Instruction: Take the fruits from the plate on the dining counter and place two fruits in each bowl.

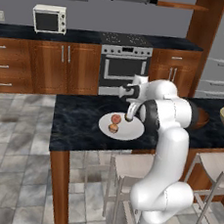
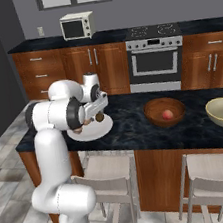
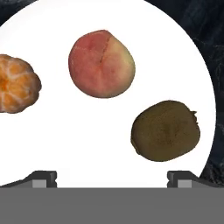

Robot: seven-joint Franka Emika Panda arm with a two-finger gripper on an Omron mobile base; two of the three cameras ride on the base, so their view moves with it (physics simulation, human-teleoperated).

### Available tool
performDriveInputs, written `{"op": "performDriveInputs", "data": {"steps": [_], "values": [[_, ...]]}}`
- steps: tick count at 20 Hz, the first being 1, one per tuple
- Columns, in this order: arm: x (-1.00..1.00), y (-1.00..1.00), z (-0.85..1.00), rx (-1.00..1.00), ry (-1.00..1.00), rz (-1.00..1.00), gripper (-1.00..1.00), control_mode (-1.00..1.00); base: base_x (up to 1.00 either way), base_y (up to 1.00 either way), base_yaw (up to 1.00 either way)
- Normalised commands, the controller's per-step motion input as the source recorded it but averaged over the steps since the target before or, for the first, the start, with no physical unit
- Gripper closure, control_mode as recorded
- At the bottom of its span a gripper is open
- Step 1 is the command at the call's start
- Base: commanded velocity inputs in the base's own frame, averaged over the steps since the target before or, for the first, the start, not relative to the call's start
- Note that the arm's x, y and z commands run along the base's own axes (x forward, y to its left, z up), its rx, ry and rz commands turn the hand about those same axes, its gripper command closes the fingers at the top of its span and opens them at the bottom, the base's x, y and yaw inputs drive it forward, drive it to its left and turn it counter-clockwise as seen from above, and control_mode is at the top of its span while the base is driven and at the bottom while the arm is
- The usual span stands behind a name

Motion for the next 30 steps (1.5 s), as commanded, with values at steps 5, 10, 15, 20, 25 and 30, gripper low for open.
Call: {"op": "performDriveInputs", "data": {"steps": [5, 10, 15, 20, 25, 30], "values": [[0.38, 0.0, -0.07, 0.0, 0.0, 0.03, -1.0, -1.0, 0.0, 0.0, 0.0], [0.24, 0.04, -0.02, 0.0, -0.02, 0.06, -1.0, -1.0, 0.0, 0.0, 0.0], [0.2, 0.0, -0.18, 0.0, 0.0, 0.06, -1.0, -1.0, 0.0, 0.0, 0.0], [0.0, 0.01, -0.24, 0.0, 0.0, 0.01, -1.0, -1.0, 0.0, 0.0, 0.0], [0.0, 0.0, -0.21, 0.0, 0.0, 0.0, -1.0, -1.0, 0.0, 0.0, 0.0], [0.0, 0.0, -0.17, 0.0, 0.0, 0.0, -1.0, -1.0, 0.0, 0.0, 0.0]]}}
